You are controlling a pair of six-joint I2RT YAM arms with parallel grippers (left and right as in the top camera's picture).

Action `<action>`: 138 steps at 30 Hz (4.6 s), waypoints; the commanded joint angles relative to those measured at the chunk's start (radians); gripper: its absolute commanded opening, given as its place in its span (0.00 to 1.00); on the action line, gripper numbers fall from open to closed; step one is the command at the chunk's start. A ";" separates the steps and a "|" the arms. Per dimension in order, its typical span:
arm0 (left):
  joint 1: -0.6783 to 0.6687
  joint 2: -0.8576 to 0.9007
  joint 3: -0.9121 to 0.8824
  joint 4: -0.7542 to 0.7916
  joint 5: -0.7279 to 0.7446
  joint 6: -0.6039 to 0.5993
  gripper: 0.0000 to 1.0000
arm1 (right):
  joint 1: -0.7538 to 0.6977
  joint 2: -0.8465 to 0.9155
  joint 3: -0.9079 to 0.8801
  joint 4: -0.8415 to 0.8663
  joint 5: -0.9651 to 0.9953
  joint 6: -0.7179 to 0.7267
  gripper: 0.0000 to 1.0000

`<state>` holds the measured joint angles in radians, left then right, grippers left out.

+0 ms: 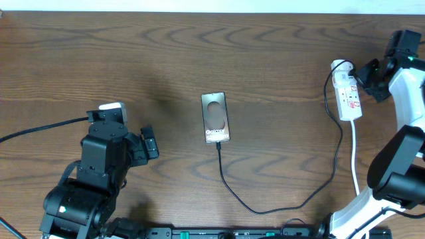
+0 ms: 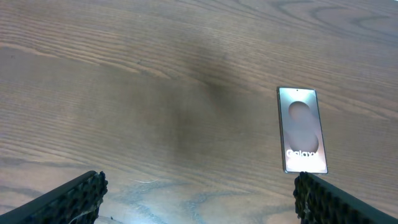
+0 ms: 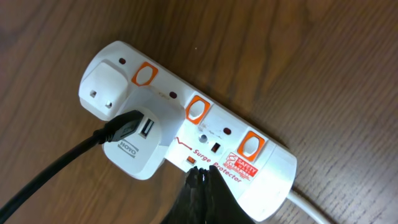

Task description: Plug charger to phone and switch on socket

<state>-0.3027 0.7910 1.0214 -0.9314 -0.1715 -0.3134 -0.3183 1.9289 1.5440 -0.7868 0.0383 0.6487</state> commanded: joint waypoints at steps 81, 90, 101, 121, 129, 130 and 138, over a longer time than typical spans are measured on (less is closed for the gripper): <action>0.005 0.000 -0.003 0.000 -0.016 0.006 0.98 | 0.097 0.206 0.035 0.144 0.199 -0.240 0.01; 0.005 0.000 -0.003 0.000 -0.017 0.006 0.98 | 0.096 0.204 0.066 0.141 0.225 -0.265 0.01; 0.005 0.000 -0.003 0.000 -0.016 0.006 0.98 | 0.098 0.205 0.052 0.146 0.176 -0.261 0.01; 0.005 0.000 -0.003 0.000 -0.017 0.006 0.98 | 0.147 0.206 -0.032 0.185 0.082 -0.261 0.01; 0.005 0.000 -0.003 0.000 -0.017 0.006 0.98 | 0.175 0.211 -0.033 0.216 0.006 -0.262 0.01; 0.005 0.000 -0.003 0.000 -0.017 0.006 0.98 | 0.180 0.215 -0.033 0.216 -0.003 -0.262 0.01; 0.005 0.000 -0.003 0.000 -0.017 0.006 0.98 | 0.215 0.229 -0.033 0.192 -0.044 -0.301 0.01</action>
<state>-0.3027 0.7910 1.0214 -0.9314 -0.1715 -0.3134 -0.2180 2.1254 1.5227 -0.5972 0.2787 0.3923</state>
